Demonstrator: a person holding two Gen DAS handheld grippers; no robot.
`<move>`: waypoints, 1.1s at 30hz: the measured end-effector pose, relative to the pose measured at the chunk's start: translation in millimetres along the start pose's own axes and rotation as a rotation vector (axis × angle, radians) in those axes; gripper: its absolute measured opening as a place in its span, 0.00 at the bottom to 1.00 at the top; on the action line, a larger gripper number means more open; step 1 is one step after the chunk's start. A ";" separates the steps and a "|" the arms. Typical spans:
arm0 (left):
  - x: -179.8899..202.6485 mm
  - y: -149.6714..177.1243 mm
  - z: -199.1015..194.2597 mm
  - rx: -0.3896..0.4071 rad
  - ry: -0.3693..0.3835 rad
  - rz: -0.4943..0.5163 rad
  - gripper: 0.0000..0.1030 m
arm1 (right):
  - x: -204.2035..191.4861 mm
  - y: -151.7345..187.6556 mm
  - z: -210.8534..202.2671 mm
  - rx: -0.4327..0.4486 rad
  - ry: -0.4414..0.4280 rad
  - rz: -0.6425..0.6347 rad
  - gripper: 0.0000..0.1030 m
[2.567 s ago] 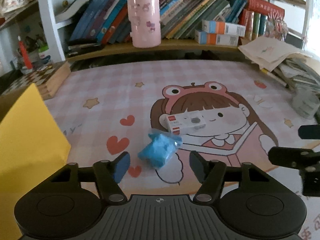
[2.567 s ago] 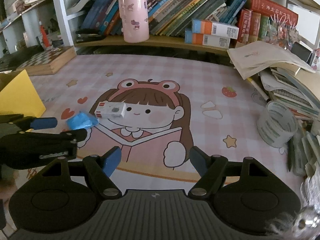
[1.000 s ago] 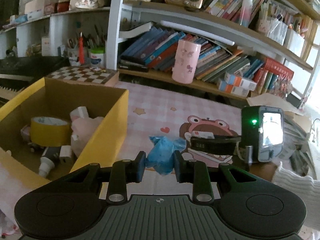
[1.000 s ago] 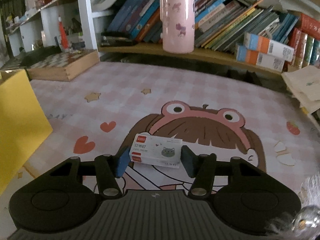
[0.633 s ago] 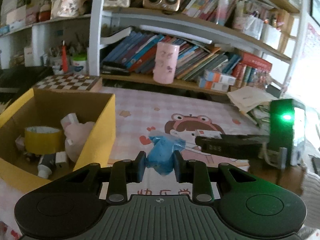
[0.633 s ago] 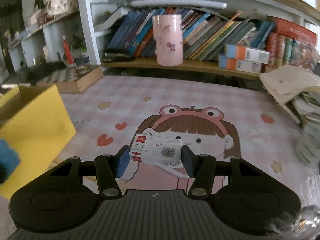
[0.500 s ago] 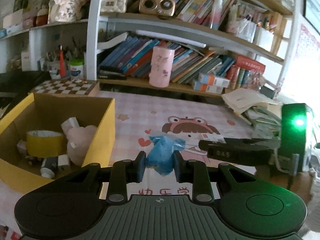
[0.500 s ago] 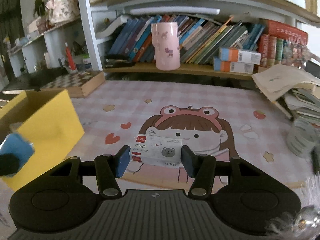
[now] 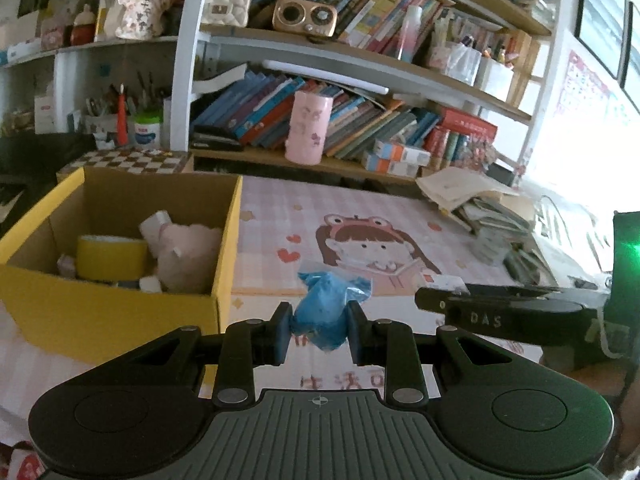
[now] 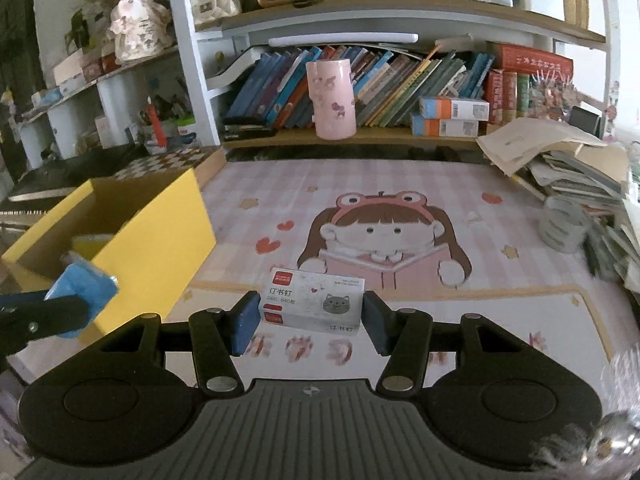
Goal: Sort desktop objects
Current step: 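Lift and carry the blue toy with left tool while right tool carries the white box to the yellow box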
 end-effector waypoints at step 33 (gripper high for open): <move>-102.2 78.9 -102.2 -0.002 -0.083 -0.046 0.26 | -174.5 81.7 -41.1 -0.097 -0.165 -0.121 0.50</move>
Point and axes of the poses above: each gripper's, at about its wrist camera, not at the fingertips, and z roughly the way its jaws point, x to its right, y to its underside, the point moved 6 cm from there along z, roughly the way its jaws point, and after that the axes turned 11 degrees about -y, right-handed, at the moved point
